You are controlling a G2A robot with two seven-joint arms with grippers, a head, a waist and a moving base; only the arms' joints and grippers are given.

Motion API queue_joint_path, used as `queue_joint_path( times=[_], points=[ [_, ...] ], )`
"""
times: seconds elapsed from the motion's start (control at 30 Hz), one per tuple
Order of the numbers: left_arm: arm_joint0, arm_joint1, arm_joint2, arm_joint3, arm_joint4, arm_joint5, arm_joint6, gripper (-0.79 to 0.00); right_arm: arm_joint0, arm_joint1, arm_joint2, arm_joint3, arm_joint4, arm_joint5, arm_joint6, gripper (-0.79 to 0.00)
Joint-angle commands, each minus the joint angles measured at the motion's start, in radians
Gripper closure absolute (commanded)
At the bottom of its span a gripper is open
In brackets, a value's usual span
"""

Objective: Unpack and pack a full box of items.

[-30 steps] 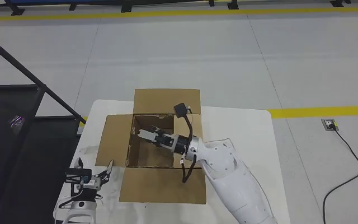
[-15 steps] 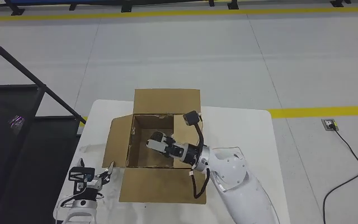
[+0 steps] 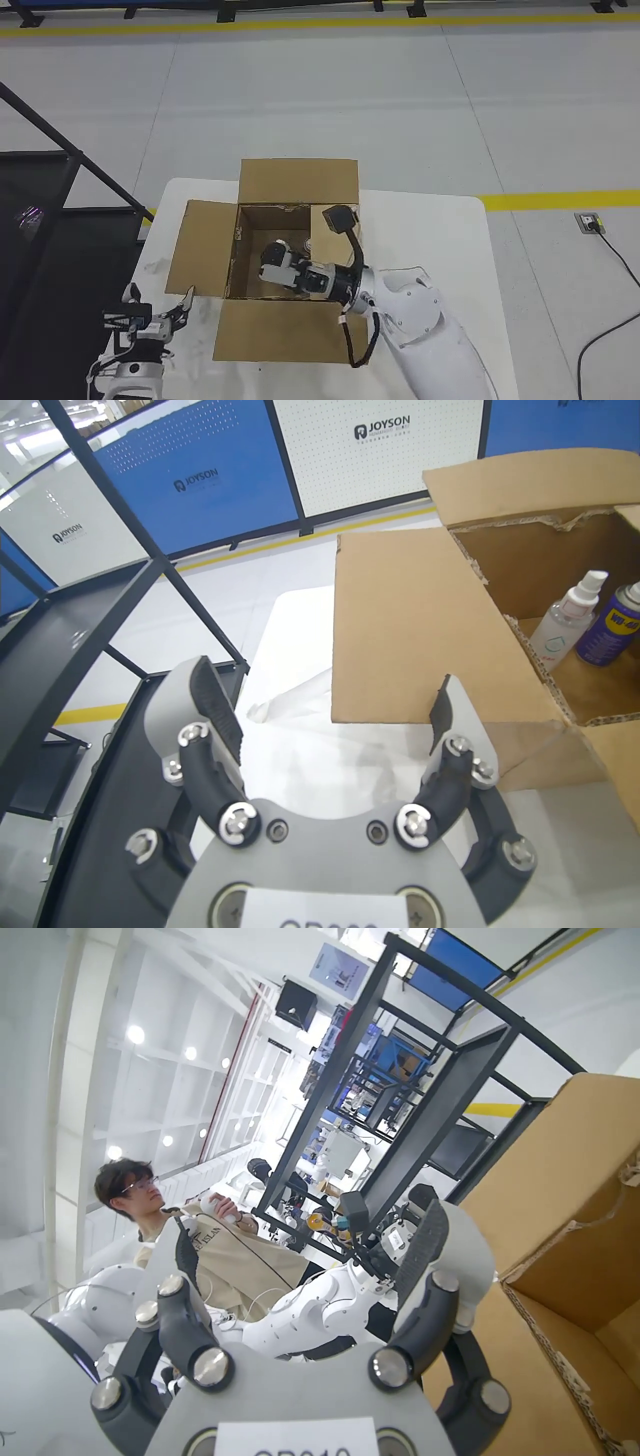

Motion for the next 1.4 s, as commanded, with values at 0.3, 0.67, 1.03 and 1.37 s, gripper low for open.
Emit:
queue_joint_path(
  times=[0.3, 0.67, 1.03, 1.37],
  points=[
    [0.12, 0.002, -0.091, -0.201, -0.147, -0.163, 0.029, -0.785, -0.049, 0.037, 0.03, -0.138, -0.068, -0.127, 0.104, -0.785],
    [0.122, 0.009, -0.066, -0.345, -0.238, -0.359, -0.107, -0.785, -0.232, 0.089, 0.191, -0.343, -0.191, -0.127, 0.1, -0.785],
    [-0.194, -0.001, 0.189, -0.173, -0.357, -0.333, -0.421, -0.785, -0.456, 0.138, 0.389, -0.405, -0.104, -0.258, 0.052, -0.785],
    [-0.377, -0.009, 0.292, -0.006, -0.541, -0.376, -0.642, -0.785, -0.514, 0.154, 0.474, -0.388, -0.102, -0.279, -0.012, -0.785]
  ],
)
